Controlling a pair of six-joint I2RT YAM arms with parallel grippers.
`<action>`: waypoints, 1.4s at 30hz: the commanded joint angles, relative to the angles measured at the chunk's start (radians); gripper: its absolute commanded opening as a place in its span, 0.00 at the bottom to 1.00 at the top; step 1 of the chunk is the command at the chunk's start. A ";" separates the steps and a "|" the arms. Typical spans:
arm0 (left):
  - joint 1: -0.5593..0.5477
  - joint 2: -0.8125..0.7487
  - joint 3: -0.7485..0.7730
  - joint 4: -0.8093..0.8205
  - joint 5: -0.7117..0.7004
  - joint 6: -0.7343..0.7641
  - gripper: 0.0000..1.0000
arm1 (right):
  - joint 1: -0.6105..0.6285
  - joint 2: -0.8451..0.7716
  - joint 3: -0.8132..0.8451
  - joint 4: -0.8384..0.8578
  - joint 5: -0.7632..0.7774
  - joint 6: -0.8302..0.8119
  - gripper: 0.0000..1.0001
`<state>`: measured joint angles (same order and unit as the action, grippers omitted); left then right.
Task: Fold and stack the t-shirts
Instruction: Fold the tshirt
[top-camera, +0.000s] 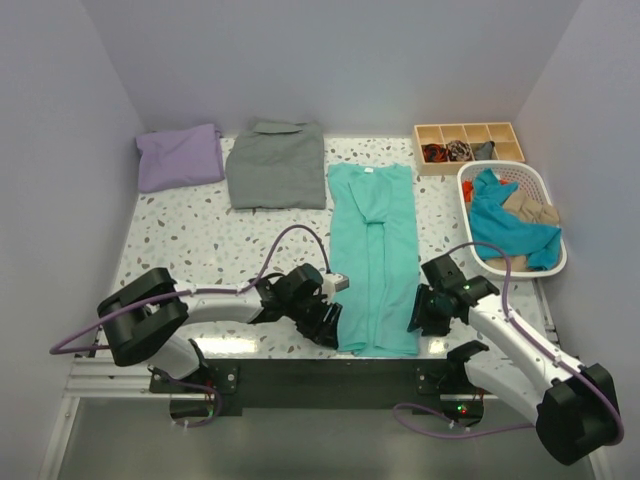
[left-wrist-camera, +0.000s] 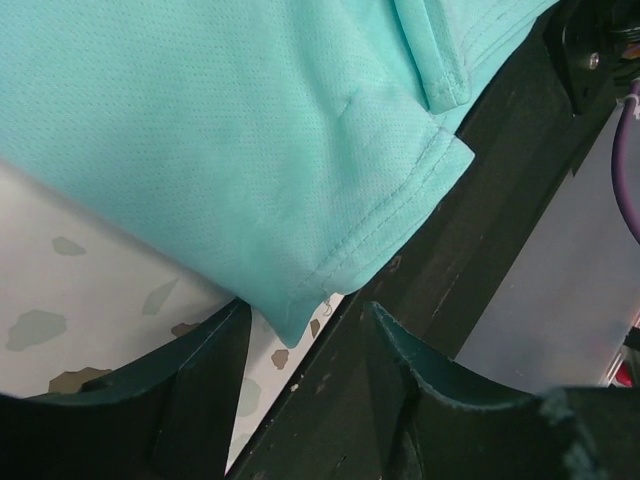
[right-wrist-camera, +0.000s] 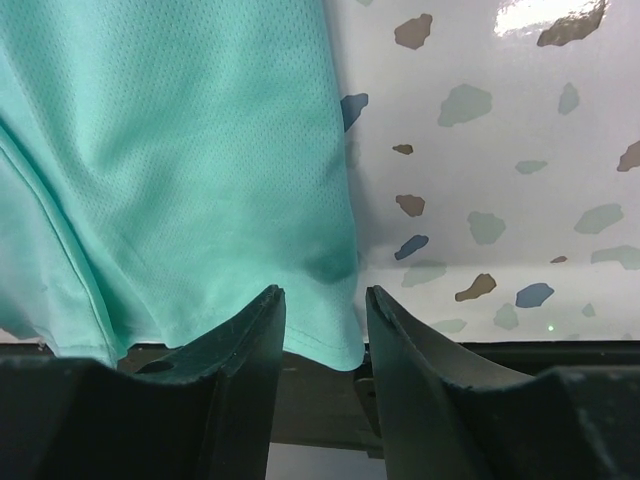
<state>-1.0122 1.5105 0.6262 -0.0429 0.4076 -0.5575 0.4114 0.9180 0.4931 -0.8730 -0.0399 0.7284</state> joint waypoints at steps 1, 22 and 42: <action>0.003 0.033 -0.020 -0.048 -0.061 0.025 0.56 | 0.001 -0.001 -0.017 0.006 -0.032 0.023 0.43; 0.006 0.039 0.133 -0.189 -0.114 0.091 0.00 | 0.003 0.042 0.140 0.084 -0.015 -0.072 0.00; 0.175 0.097 0.444 -0.319 -0.181 0.200 0.00 | 0.003 0.249 0.363 0.152 0.103 -0.161 0.01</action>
<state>-0.8639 1.5761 0.9737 -0.3355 0.2340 -0.4095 0.4122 1.1332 0.7849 -0.7654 0.0025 0.6003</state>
